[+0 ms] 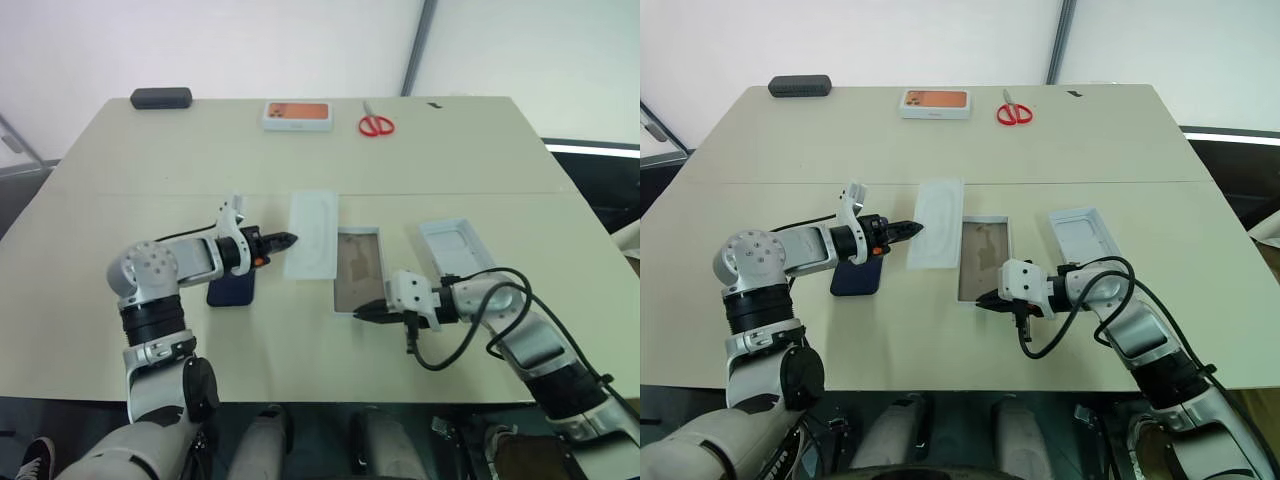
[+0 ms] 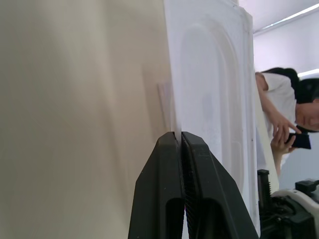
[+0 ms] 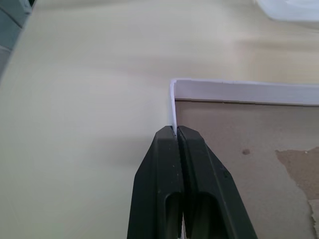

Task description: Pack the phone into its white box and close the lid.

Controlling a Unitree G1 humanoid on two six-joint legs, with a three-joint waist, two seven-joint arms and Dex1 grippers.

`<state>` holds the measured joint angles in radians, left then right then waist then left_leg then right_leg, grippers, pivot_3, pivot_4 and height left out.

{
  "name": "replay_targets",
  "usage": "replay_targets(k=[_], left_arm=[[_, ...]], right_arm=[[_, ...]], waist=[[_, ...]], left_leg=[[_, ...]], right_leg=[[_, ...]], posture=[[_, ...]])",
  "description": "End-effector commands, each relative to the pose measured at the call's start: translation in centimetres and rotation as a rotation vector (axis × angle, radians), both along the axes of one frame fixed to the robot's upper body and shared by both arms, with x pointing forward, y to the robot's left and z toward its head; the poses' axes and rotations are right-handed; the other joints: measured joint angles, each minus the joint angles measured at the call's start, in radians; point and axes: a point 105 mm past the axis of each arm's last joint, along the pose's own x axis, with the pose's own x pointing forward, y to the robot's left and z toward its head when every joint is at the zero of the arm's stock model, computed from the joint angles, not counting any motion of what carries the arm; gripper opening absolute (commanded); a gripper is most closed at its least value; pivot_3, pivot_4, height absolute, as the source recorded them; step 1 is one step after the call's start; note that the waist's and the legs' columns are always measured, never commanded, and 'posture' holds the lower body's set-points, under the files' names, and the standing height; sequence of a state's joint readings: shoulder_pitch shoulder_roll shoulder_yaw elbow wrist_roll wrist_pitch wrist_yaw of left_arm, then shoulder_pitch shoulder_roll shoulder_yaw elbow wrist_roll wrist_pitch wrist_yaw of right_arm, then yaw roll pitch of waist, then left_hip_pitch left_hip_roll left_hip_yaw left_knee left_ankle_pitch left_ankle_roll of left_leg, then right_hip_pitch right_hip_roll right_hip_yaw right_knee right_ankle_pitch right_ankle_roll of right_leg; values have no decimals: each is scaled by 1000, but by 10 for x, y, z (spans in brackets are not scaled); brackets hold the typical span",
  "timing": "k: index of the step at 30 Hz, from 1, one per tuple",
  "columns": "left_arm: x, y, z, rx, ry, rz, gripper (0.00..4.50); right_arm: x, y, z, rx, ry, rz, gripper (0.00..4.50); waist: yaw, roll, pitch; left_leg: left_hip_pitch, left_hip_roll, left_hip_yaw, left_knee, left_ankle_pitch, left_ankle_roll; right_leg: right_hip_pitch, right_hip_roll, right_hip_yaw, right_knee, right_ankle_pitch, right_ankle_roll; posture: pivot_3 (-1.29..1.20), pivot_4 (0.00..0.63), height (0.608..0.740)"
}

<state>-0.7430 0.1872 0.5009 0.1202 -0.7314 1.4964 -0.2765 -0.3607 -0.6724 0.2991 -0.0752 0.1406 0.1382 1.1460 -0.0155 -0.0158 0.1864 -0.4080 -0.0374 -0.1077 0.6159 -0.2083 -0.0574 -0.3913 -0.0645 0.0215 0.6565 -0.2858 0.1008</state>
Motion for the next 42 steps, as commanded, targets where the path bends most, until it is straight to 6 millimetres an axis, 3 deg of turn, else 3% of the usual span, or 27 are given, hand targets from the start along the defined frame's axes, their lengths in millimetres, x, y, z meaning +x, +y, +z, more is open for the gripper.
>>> replay_targets(k=[1,6,9,13,24,28,31,41,42], left_arm=[[5,-4,17,-37,-50,-5,0],[4,-11,13,-34,-44,-9,0],[2,-13,10,-31,-39,-7,0],[1,-15,5,-23,-31,-3,0],[4,-44,-7,38,-41,-32,0],[8,-51,-13,53,-36,-30,0],[8,-59,-14,48,-30,-47,0],[14,-57,-17,96,-35,-9,0],[14,-57,-17,90,-31,-10,320]], right_arm=[[24,12,12,25,-109,-36,22],[32,20,14,67,-100,-64,22],[30,23,16,89,-110,-72,887],[26,18,26,126,-90,-78,2913],[39,-57,46,127,-123,-335,2913],[46,-70,50,179,-144,-413,2913],[48,-70,54,216,-157,-428,2913],[47,-65,50,211,-161,-415,2913],[48,-64,50,210,-163,-415,2947]], waist=[[-3,0,0],[3,-1,0],[2,-1,0],[1,-1,0],[3,-1,0],[-1,-1,0],[0,-1,0],[2,-1,0],[2,-1,0]], left_leg=[[0,0,0,0,0,0],[-1,0,0,0,3,-5],[-1,0,0,0,3,-4],[0,0,0,0,2,-3],[0,0,1,0,1,-2],[0,0,2,0,1,-2],[0,0,2,-1,1,-2],[0,0,2,0,1,-2],[0,0,1,0,1,-2]], right_leg=[[0,0,0,0,0,0],[-1,0,0,0,0,0],[-1,0,0,0,0,0],[-1,0,0,1,0,0],[0,0,0,0,0,0],[0,0,1,1,0,0],[-1,0,1,1,0,0],[0,0,1,1,0,0],[0,0,1,1,0,0]], posture=[[0,150,740],[0,150,740],[0,150,740],[0,150,740],[0,150,740],[0,150,740],[0,150,740],[0,150,740],[0,150,740]])
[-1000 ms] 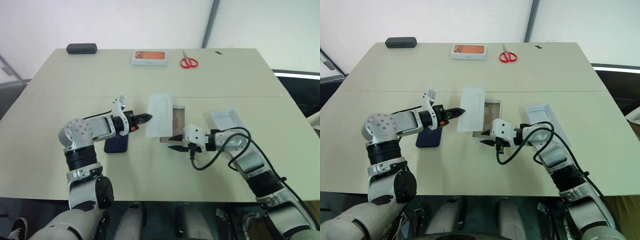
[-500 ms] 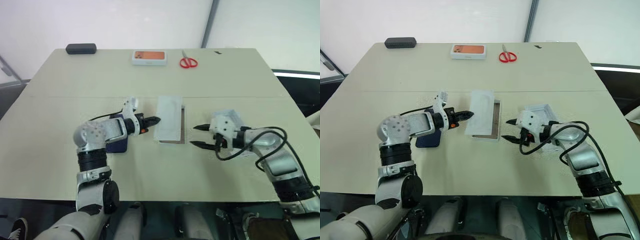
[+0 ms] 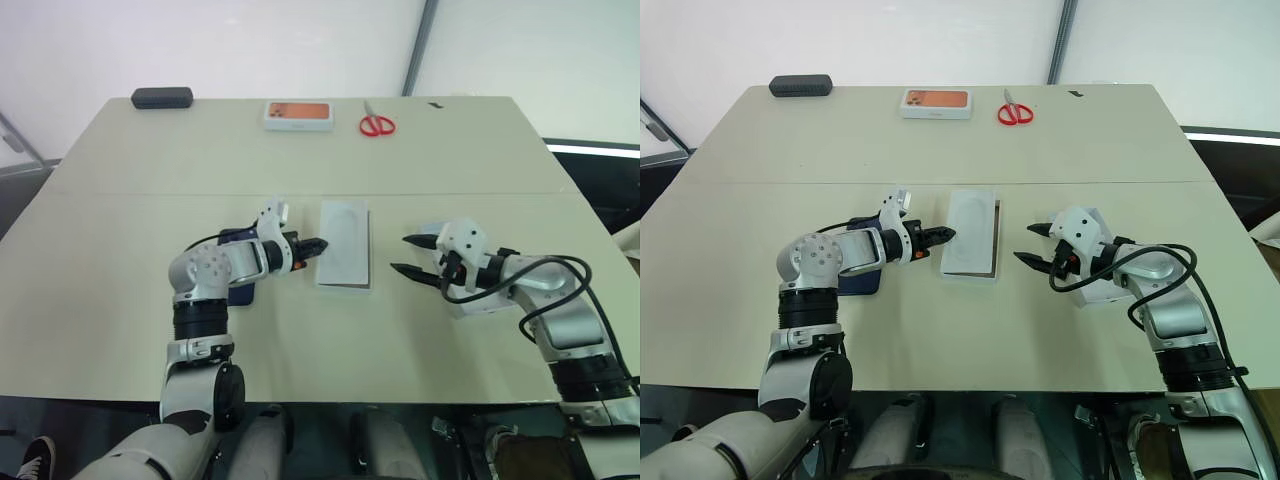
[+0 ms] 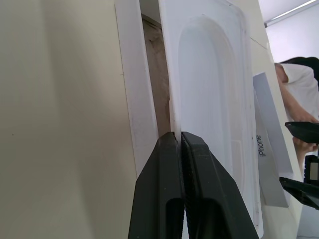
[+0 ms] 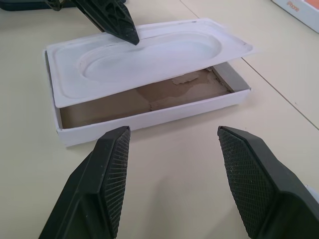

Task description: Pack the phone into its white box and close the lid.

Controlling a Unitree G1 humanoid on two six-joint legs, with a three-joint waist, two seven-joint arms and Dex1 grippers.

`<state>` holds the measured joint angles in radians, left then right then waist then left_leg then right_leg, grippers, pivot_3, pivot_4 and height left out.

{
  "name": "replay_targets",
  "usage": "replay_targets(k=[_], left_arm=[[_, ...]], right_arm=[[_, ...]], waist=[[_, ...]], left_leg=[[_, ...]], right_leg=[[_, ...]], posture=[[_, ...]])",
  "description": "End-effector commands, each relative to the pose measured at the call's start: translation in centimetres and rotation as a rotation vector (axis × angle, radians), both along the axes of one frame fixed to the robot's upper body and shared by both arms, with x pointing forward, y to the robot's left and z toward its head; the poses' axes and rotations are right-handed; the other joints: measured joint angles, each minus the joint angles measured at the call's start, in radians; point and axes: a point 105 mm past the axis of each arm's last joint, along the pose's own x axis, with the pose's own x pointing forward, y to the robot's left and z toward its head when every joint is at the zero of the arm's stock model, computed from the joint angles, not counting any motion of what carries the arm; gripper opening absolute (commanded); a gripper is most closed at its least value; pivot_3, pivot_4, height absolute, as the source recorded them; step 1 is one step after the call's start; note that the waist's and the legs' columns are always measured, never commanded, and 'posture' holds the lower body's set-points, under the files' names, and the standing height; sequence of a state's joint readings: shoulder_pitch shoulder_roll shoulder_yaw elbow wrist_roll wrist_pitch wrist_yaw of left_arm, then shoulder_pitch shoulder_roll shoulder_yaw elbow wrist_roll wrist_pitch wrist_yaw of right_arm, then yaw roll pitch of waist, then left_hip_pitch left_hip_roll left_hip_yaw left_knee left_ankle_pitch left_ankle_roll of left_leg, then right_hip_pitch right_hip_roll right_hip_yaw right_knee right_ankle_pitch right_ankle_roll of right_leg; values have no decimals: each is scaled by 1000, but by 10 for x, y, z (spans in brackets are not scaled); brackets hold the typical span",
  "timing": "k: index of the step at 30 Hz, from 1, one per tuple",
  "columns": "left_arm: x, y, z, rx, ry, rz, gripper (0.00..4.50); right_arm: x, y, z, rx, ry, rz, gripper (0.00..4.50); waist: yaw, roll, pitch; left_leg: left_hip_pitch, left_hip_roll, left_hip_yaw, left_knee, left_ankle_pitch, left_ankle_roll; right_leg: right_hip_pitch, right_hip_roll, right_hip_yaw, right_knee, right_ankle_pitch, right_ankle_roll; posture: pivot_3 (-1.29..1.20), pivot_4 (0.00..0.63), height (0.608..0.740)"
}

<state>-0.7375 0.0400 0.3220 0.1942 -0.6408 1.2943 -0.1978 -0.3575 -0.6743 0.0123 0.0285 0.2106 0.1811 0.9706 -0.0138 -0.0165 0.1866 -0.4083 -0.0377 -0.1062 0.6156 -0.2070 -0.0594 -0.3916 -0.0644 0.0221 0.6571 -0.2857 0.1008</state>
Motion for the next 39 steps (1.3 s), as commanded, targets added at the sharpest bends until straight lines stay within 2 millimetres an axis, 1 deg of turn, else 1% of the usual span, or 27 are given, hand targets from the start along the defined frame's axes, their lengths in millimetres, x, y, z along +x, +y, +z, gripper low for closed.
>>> replay_targets(k=[1,3,5,8,13,20,23,25,26,29,31,33,35,36,38,39], left_arm=[[3,-2,9,2,-35,-1,703],[2,-3,9,15,-39,-8,1436],[0,-5,12,22,-53,-32,2452],[-1,-5,18,18,-74,-45,2452],[-2,-6,27,17,-111,-60,2452],[-10,-15,36,9,-148,-123,2452],[-14,-14,33,48,-160,-145,2452],[-12,-9,31,60,-157,-119,2452],[-7,-3,30,91,-183,-89,2452],[-6,5,24,179,-214,-84,2452],[-11,12,12,260,-223,-106,2452],[-13,18,7,308,-240,-112,2452],[-14,20,15,257,-253,-100,2452],[-14,20,23,234,-292,-101,2452],[-15,20,44,197,-416,-100,2452],[-14,23,56,212,-518,-88,2452]], right_arm=[[1,4,8,13,-45,13,2956],[2,4,7,8,-47,13,2956],[4,4,7,8,-49,14,2956],[6,7,8,12,-56,19,2956],[7,19,12,32,-71,44,2956],[11,24,13,41,-78,43,2956],[11,26,15,43,-89,45,2956],[13,28,20,64,-106,36,2956],[13,30,24,83,-104,34,2956],[13,39,29,102,-100,47,2956],[13,49,31,109,-113,56,2956],[13,57,33,126,-118,62,2956],[13,67,36,140,-136,70,2956],[13,71,37,152,-138,68,2956],[14,80,37,172,-132,70,2956],[14,85,36,171,-132,72,2956]], waist=[[0,0,0],[0,0,0],[-1,0,0],[-1,0,0],[-2,0,0],[0,0,0],[-1,0,0],[-3,0,0],[-4,0,0],[-7,0,0],[-4,0,0],[-3,0,0],[0,0,0],[0,0,0],[0,0,0],[0,0,0]], left_leg=[[0,0,0,0,0,0],[0,0,0,0,0,0],[1,0,0,0,0,0],[1,0,0,0,0,0],[0,0,0,0,0,0],[0,0,0,0,0,0],[0,0,0,0,0,0],[0,0,0,0,0,0],[0,0,0,0,0,0],[0,0,0,-1,0,0],[0,0,0,-1,0,0],[0,0,0,-1,0,0],[0,0,0,-1,0,0],[0,0,-1,-1,0,0],[0,0,-2,-1,0,0],[-1,0,-2,-1,0,0]], right_leg=[[0,0,0,0,0,0],[0,0,0,0,0,0],[1,0,0,0,0,0],[1,0,0,0,0,0],[0,0,0,0,0,0],[0,0,0,0,0,0],[0,0,0,0,0,0],[0,0,0,0,0,0],[0,0,0,0,0,0],[-1,0,1,1,0,0],[-1,1,1,1,0,0],[-1,0,1,1,0,0],[-1,0,1,1,0,0],[-1,0,1,1,0,0],[-1,0,1,0,0,0],[-1,-1,1,0,0,0]], posture=[[0,150,740],[0,150,740],[0,150,740],[0,150,740],[0,150,740],[0,150,740],[0,150,740],[0,150,740],[0,150,740],[0,150,740],[0,150,740],[0,150,740],[0,150,740],[0,150,740],[0,150,740],[0,150,740]])
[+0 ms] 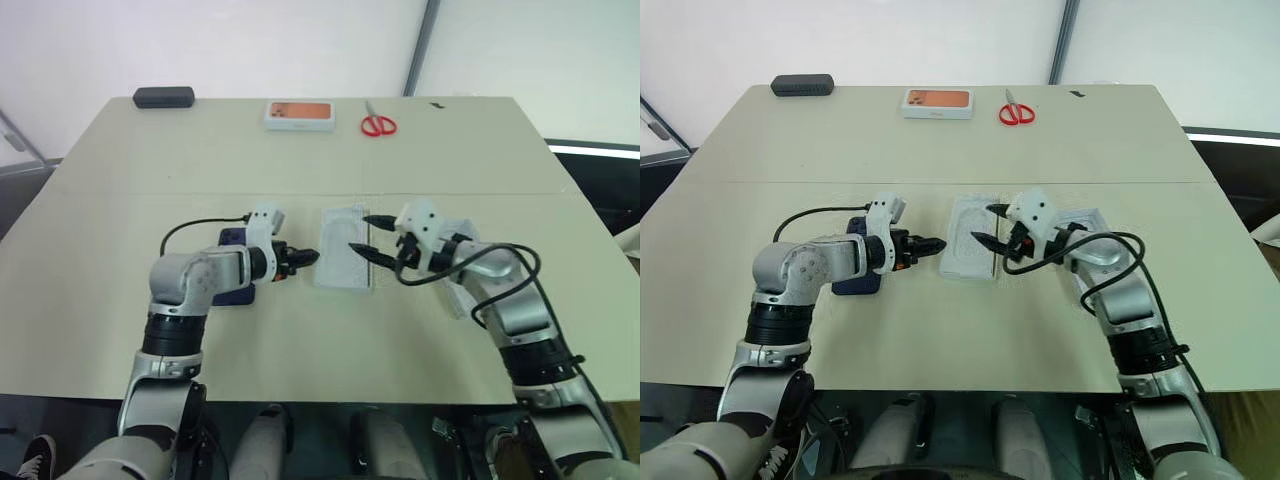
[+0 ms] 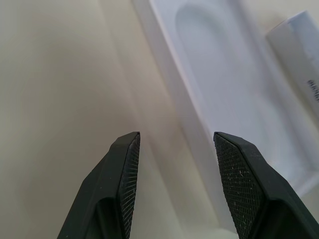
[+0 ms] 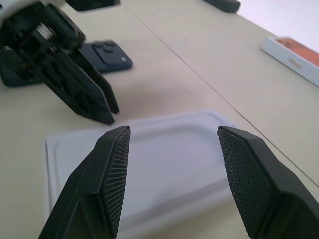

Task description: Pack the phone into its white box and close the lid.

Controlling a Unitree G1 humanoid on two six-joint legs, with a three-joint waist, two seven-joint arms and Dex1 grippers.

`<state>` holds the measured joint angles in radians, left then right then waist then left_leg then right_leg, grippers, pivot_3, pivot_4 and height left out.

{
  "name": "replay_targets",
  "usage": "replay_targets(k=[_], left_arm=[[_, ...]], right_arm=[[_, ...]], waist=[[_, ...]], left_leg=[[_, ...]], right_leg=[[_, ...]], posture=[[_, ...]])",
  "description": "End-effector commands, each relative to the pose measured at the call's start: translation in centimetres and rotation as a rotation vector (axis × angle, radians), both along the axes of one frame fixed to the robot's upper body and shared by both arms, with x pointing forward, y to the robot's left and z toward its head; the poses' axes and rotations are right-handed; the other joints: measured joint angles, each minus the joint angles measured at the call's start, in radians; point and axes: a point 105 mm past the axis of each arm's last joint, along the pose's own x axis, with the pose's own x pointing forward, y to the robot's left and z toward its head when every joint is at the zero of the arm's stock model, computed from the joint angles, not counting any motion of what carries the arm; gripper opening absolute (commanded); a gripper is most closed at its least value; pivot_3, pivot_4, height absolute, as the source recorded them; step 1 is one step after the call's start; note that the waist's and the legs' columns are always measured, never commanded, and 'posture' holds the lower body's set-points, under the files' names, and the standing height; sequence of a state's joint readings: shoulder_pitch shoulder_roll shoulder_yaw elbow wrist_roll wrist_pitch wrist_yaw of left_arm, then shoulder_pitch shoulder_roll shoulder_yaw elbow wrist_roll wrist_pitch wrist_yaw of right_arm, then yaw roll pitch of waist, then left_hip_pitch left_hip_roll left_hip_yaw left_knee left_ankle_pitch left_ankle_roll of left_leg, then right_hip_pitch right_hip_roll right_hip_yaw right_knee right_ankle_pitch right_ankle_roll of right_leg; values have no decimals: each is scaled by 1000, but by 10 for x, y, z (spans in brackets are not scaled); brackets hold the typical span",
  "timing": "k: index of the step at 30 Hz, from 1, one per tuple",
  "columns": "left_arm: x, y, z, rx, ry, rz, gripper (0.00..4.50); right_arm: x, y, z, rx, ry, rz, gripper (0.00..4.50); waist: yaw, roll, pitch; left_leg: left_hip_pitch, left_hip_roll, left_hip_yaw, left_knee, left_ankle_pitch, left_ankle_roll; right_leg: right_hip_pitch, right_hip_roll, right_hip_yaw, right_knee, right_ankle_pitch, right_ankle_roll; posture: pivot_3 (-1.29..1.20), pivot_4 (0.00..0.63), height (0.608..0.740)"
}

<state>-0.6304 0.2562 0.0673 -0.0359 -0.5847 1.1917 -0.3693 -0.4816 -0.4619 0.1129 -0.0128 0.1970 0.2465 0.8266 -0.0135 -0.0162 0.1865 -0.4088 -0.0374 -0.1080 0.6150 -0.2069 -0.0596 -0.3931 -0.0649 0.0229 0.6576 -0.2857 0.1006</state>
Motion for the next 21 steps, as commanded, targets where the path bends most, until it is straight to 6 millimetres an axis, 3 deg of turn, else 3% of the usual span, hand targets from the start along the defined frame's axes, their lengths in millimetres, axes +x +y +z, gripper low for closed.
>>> replay_targets(k=[1,3,7,11,13,15,18,21], left_arm=[[2,7,49,-36,-305,-15,2485],[5,19,53,-18,-374,7,2494],[5,31,58,-7,-444,11,2494],[5,44,56,28,-506,31,2494],[0,50,45,134,-575,2,2494],[-11,52,27,125,-521,-50,2494],[-19,52,25,123,-566,-77,2494],[-18,53,22,118,-556,-71,2494]], right_arm=[[0,16,13,8,-59,7,2694],[4,22,5,-34,-67,-10,2100],[8,30,-5,-81,-64,-23,45],[20,28,-24,-207,-69,-74,11],[25,25,-31,-229,-61,-98,11],[25,26,-34,-234,-53,-91,11],[21,32,-33,-238,-50,-55,11],[19,29,-47,-341,-46,-39,11]], waist=[[0,0,0],[-4,1,0],[-4,1,-1],[-3,1,-1],[-4,1,-1],[-6,1,-1],[-5,1,0],[-1,1,0]], left_leg=[[0,0,0,0,0,0],[0,0,0,-1,0,-1],[1,0,1,-1,0,-1],[0,0,1,-1,0,0],[0,0,2,-1,0,0],[1,0,3,-2,0,0],[0,1,2,-2,0,0],[0,1,1,-2,0,0]], right_leg=[[0,0,0,0,0,0],[-1,0,0,0,0,0],[-1,1,1,0,0,0],[-1,0,1,0,0,0],[-1,0,1,0,0,0],[-2,0,1,0,0,-1],[-3,1,1,0,0,-1],[-2,0,0,0,0,-1]], posture=[[0,150,740],[0,150,740],[0,150,740],[0,150,740],[0,150,740],[0,150,740],[0,150,740],[0,150,740]])
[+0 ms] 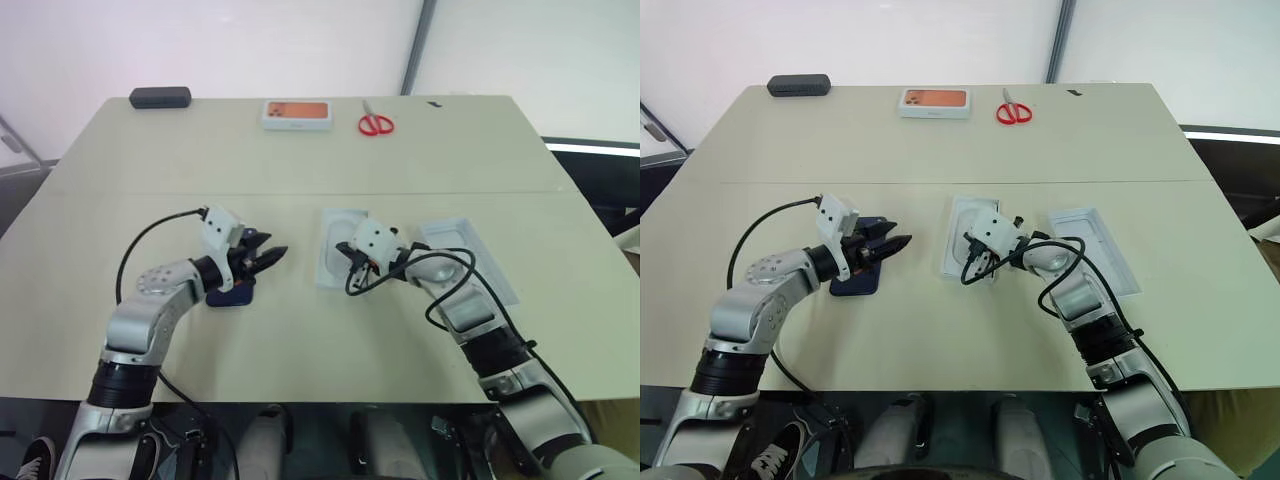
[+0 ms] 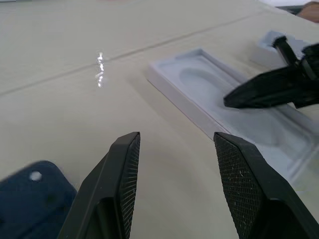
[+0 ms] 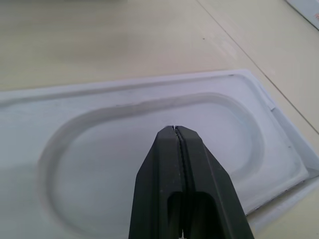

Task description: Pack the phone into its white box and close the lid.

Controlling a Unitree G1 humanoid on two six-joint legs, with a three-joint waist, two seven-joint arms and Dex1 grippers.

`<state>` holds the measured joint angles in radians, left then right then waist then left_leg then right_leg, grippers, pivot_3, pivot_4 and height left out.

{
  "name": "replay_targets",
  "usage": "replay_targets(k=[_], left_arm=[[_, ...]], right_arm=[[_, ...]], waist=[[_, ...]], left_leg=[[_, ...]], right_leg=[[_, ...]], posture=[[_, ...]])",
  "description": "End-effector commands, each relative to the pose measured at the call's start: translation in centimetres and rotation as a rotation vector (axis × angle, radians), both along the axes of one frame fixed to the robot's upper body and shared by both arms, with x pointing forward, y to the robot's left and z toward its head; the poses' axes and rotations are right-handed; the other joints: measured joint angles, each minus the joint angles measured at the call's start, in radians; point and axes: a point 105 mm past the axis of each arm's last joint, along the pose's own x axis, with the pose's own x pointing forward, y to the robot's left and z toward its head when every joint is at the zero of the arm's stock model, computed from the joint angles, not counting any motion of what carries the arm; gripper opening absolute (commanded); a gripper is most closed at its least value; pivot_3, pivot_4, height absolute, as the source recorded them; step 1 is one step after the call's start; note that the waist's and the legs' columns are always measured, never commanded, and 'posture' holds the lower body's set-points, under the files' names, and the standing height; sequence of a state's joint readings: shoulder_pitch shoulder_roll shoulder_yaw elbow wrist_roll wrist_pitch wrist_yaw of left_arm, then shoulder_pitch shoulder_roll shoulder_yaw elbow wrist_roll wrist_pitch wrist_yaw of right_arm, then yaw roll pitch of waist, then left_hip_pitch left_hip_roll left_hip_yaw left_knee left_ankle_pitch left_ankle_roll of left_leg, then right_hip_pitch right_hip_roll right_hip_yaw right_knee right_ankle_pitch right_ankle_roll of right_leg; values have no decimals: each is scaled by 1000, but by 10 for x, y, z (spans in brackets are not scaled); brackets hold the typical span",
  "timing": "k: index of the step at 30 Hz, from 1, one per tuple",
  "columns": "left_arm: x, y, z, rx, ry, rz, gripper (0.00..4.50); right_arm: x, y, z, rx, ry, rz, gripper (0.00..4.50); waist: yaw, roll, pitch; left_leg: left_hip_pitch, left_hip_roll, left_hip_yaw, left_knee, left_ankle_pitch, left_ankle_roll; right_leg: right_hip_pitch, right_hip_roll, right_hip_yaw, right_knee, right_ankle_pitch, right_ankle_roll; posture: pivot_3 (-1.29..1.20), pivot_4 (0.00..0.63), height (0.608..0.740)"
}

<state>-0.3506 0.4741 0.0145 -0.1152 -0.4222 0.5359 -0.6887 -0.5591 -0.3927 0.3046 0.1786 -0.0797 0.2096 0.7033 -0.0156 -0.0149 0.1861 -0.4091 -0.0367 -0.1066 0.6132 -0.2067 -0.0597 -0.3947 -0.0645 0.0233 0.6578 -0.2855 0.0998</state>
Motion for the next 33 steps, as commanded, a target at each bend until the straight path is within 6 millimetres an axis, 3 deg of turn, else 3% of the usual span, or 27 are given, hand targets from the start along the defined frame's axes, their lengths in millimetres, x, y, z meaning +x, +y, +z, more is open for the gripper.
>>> replay_targets(k=[1,14,24,28,33], left_arm=[[1,-2,18,10,-90,-13,2494],[5,-6,24,-11,-113,-18,2494],[5,-1,21,-26,-76,-15,2494],[10,27,19,-49,30,72,2494],[7,83,25,-159,166,188,2494]], right_arm=[[-2,0,0,-100,-46,37,11],[-9,-15,3,-188,-7,75,11],[-8,4,30,-66,-47,109,11],[-4,13,43,-10,-96,106,11],[-11,53,51,65,-92,194,11]], waist=[[1,0,0],[-1,0,0],[-5,0,0],[-6,0,0],[-23,0,0]], left_leg=[[0,0,0,0,0,0],[1,0,-1,0,-1,1],[1,0,-2,0,-1,1],[0,0,-2,0,-1,1],[0,1,-3,0,-1,1]], right_leg=[[1,0,0,0,0,0],[1,0,0,0,0,0],[0,1,0,0,0,0],[0,1,0,0,0,0],[-2,1,0,3,0,0]], posture=[[0,150,740],[0,150,740],[0,150,740],[0,150,740],[0,150,740]])
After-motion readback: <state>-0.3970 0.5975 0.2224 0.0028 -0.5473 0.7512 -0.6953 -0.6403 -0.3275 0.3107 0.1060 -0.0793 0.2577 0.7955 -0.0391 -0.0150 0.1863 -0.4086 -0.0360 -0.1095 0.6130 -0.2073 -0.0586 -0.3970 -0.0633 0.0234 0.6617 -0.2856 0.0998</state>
